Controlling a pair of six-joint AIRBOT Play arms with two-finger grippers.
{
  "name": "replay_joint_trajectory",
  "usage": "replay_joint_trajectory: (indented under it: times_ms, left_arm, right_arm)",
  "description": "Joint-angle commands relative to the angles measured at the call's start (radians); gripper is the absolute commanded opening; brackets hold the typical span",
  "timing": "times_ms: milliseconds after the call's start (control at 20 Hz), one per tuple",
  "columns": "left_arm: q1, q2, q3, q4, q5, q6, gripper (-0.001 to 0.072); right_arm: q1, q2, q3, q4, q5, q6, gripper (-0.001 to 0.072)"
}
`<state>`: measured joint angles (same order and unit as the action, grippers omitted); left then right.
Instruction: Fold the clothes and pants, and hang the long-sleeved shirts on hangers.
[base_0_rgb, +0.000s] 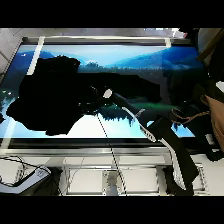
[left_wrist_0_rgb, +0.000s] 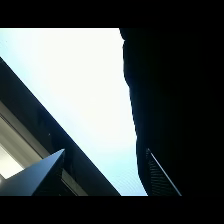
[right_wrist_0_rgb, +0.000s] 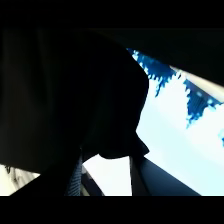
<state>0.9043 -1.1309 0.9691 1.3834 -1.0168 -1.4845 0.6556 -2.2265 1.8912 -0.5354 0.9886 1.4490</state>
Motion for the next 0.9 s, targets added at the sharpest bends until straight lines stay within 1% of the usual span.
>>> replay_joint_trajectory:
  times_ms: [0, 100, 200, 350, 400, 500, 650, 750, 850]
  left_arm:
    - [0.001, 0.001, 0.000, -0.007, 0.003, 0.011, 0.0562]
    - [0.001, 0.001, 0.000, -0.007, 0.005, 0.011, 0.0562]
    - [0.001, 0.001, 0.000, -0.007, 0.005, 0.011, 0.0562]
    - [0.001, 0.001, 0.000, -0.007, 0.005, 0.011, 0.0562]
    - [0.001, 0.001, 0.000, -0.007, 0.005, 0.011, 0.0562]
    - [0.001, 0.001, 0.000, -0.008, 0.004, 0.011, 0.0562]
    - [0.001, 0.001, 0.000, -0.008, 0.004, 0.011, 0.0562]
    - [0.001, 0.001, 0.000, -0.008, 0.004, 0.011, 0.0562]
    - [0.001, 0.001, 0.000, -0.008, 0.004, 0.011, 0.0562]
  right_arm:
    - [-0.058, 0.002, 0.037, -0.043, 0.132, 0.009, 0.0328]
    - [-0.105, 0.002, 0.074, -0.048, 0.203, 0.009, 0.0327]
    - [-0.126, 0.001, 0.087, -0.054, 0.177, 0.027, 0.0327]
    - [-0.103, -0.006, 0.086, -0.131, 0.153, 0.102, 0.0327]
    - [-0.092, -0.015, 0.086, -0.131, 0.157, 0.111, 0.0327]
    - [-0.068, -0.040, 0.086, -0.107, 0.155, 0.120, 0.0328]
    - [-0.041, -0.072, 0.087, -0.015, 0.130, 0.129, 0.0328]
    - [-0.024, -0.080, 0.087, 0.038, 0.090, 0.127, 0.0327]
    - [-0.011, -0.080, 0.087, 0.056, 0.042, 0.128, 0.0327]
